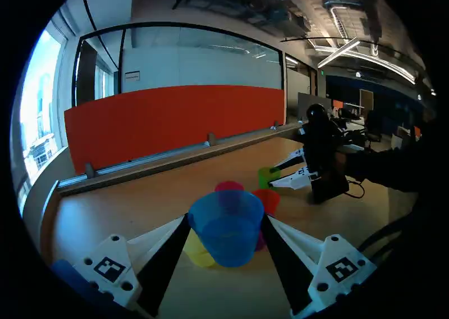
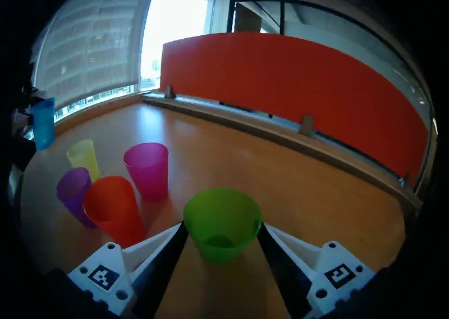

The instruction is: Pour water

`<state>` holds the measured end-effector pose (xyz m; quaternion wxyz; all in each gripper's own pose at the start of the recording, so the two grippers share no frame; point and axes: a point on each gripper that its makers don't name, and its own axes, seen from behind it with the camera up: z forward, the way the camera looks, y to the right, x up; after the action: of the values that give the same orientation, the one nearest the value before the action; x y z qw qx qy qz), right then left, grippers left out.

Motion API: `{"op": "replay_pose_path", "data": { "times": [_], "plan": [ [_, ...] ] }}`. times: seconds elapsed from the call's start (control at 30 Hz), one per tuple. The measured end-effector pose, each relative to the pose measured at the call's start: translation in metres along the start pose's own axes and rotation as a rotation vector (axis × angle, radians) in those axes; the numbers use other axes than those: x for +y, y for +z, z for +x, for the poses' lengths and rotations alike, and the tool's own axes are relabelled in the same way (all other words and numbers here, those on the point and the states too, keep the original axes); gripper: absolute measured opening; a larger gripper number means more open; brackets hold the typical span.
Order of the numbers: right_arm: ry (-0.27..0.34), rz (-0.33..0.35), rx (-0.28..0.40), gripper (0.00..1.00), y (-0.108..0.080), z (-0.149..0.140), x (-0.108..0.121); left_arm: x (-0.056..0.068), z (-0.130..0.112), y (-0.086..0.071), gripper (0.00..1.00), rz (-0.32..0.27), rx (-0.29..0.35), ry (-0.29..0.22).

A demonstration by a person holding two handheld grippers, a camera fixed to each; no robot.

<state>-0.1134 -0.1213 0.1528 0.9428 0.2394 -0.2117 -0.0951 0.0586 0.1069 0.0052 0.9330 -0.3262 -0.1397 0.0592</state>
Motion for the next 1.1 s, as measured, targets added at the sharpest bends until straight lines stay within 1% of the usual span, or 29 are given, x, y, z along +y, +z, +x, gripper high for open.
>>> {"op": "replay_pose_path", "data": {
  "times": [0.17, 0.3, 0.4, 0.7, 0.9, 1.1],
  "plan": [
    [-0.009, 0.006, 0.049, 0.91, -0.010, 0.012, -0.007, -0.001, 0.000, -0.003, 0.89, 0.001, 0.007, 0.002],
    [0.003, 0.015, 0.101, 0.91, -0.020, 0.023, -0.018, -0.001, -0.001, -0.007, 0.89, 0.006, 0.012, 0.003],
    [0.017, 0.025, 0.134, 0.91, -0.029, 0.030, -0.029, -0.001, -0.004, -0.009, 0.89, 0.010, 0.015, 0.002],
    [0.030, 0.031, 0.210, 0.91, -0.059, 0.044, -0.054, 0.002, -0.010, -0.021, 0.89, 0.014, 0.026, 0.012],
    [0.042, 0.035, 0.256, 0.91, -0.077, 0.053, -0.063, 0.005, -0.012, -0.027, 0.89, 0.016, 0.033, 0.024],
    [0.051, 0.047, 0.300, 0.91, -0.092, 0.060, -0.075, 0.011, -0.011, -0.030, 0.89, 0.008, 0.043, 0.028]
  ]
}}
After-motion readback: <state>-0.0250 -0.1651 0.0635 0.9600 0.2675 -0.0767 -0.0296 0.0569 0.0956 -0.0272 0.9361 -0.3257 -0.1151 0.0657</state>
